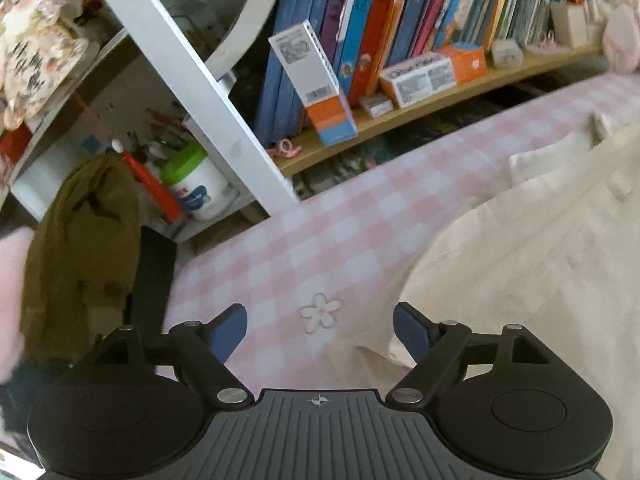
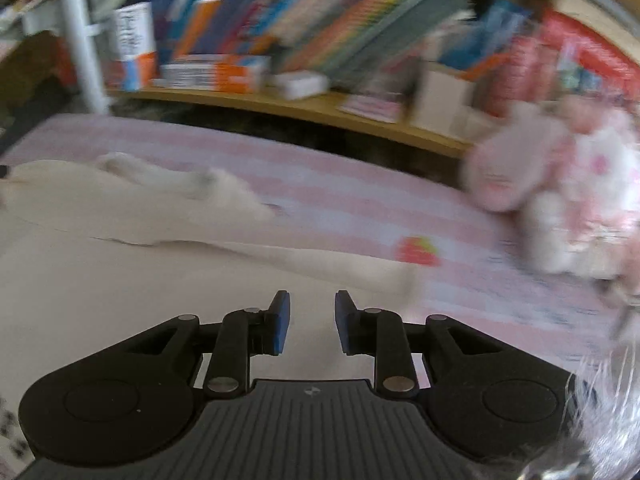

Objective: Fold clothes

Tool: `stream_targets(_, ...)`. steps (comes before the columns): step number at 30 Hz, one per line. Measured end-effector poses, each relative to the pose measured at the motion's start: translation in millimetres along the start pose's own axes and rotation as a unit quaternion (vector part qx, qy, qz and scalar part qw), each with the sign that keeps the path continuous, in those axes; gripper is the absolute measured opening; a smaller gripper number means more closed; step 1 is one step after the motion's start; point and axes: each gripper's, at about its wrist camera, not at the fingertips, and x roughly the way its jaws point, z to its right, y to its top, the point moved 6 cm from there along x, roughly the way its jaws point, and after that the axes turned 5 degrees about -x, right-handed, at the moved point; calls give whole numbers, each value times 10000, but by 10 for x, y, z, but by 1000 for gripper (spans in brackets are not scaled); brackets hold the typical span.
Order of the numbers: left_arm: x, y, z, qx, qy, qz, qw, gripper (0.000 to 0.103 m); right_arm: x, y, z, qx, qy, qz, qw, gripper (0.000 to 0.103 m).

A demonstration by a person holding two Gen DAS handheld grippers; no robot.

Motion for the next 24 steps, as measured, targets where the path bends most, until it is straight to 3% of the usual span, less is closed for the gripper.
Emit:
stream_targets(4,-79,-156,143,-484,-794,-231,9954,81,185,67,-318,26,192,-20,9998,23)
stream_targets(7,-55,-264,239,-715,-1010,-416,9914,78,289,65,-449,142,137,-72,9998,24)
stream_targets(9,0,-333,230,-906,-865,-550,9906,66,312,45,-489,185,83,-84,9998,25)
stream_targets(11,95,-368,159,-1332,-869,-718,9847,42,308,23,-504,213,42,-42,9998,25)
stream_targets(14,287,-350,-3,-2342,-1293,-926,9591,22,298,21,-484,236,102,-62,9996,26)
stream_targets(15,351,-341,-57,-2673,-1430,-993,9478,19,294,28,-481,230,125,-78,9996,26)
stream_targets(17,476,-319,-168,-3322,-1699,-1123,9210,1,297,40,-480,209,151,-101,9996,26)
stream_targets(18,537,-306,-224,-3639,-1830,-1186,9056,1,298,41,-480,208,152,-106,9996,26)
stream_targets(19,607,-260,-326,-4133,-1953,-1124,8823,1,297,41,-480,208,153,-110,9996,26)
stream_targets(21,732,-182,-610,-5158,-1816,-782,8336,2,295,44,-479,218,156,-116,9996,26)
stream_targets(22,715,-161,-605,-5152,-1817,-715,8345,2,294,46,-480,226,154,-116,9996,26)
stream_targets(24,621,-131,-481,-4762,-1896,-667,8560,3,296,46,-482,238,153,-113,9995,26)
